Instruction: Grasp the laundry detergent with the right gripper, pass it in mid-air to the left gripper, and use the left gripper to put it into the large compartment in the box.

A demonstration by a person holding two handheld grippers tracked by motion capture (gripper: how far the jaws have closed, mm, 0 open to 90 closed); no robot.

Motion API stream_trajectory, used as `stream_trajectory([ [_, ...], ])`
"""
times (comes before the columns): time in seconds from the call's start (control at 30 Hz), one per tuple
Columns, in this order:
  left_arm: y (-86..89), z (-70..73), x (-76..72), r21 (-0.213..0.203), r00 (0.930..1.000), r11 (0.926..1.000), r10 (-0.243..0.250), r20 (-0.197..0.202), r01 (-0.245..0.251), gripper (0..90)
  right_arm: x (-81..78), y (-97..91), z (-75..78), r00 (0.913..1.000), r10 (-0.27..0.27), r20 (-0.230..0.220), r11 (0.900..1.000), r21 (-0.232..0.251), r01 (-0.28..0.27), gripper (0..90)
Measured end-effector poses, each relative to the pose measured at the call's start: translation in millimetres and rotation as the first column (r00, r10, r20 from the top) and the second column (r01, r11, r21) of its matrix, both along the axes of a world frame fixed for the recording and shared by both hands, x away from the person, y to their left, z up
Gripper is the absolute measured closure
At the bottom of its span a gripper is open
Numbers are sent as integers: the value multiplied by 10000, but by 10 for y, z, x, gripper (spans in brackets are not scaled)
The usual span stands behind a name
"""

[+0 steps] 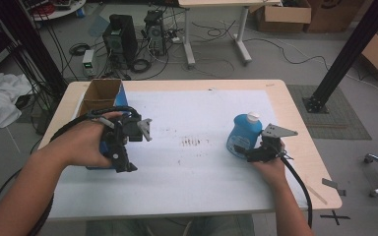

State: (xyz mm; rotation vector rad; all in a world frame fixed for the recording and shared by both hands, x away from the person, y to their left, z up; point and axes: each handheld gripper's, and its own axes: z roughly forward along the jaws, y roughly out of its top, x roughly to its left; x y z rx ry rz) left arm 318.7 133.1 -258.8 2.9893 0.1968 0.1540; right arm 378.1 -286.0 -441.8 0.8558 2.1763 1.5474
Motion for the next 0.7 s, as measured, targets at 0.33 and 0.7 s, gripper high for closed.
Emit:
stream_trajectory([
  [0.33, 0, -40, 12, 26, 10000, 10000, 42, -45, -42, 5, -9, -6, 11, 10000, -52, 49, 10000, -23, 52, 138],
  [0.7, 4, -23, 16, 40, 10000, 10000, 62, -1, -62, 8, -13, 5, 11, 9994, -227, 246, 9997, 24, 226, 212],
])
